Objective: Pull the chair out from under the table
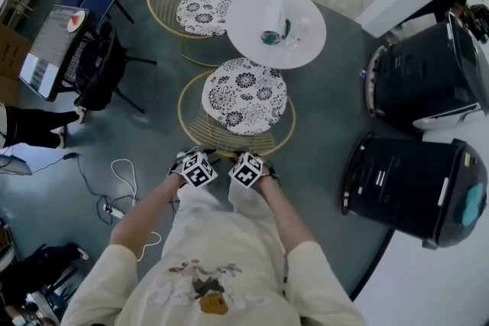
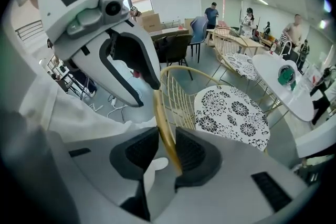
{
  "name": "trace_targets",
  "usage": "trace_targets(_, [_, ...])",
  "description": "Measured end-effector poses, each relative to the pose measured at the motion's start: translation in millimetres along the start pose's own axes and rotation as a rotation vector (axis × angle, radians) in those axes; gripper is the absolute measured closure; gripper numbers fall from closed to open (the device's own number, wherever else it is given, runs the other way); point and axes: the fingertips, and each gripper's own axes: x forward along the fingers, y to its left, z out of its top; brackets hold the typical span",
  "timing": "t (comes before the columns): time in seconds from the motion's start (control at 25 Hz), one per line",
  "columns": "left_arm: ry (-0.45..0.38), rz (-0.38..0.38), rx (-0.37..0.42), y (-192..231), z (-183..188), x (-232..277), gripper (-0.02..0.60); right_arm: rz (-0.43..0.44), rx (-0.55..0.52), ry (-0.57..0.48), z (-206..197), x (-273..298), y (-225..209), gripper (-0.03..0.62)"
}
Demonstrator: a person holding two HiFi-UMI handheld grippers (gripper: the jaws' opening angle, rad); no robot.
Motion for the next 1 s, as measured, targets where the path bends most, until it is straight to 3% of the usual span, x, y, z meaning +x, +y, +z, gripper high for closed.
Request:
trace_targets(0.16, [0.041,-0.048,0.092,-4.4,-4.9,9.5,0.436,-0.012,0.015,0.003,-0.9,-0.4,-1.0,0.497])
trace_targets(0.28, [0.028,-0.014,0.201,-2.7,-7.8,11.7,0.436,-0.017,0.031,0.005,-0.4,-1.6,-1.3,0.493])
trace_targets(0.48, [-0.045,0.017,0.137,4.7,9.2,9.9,0.42,-0.023,0.041,0.0,-0.4,-1.4,-1.4,0.493])
trace_targets(0.76, [0.078,-0.063,0.183,11.5,0.0,28.9,0.418,-0.01,0.04,0.013,1.3,-0.6,-1.1,0.491])
trace_targets(0.88, [0.118,-0.068,0.234,13.6,-1.2,32.3,0.422,-0.011,0.031,0.019,2.4,-2.1,-1.9,0.491])
trace_targets(1.0, [0.15,-0.067,0.227,11.9,-4.3,35.9,0.44,-0.014,0.024,0.023,0.9,-1.4,-1.8,0.493])
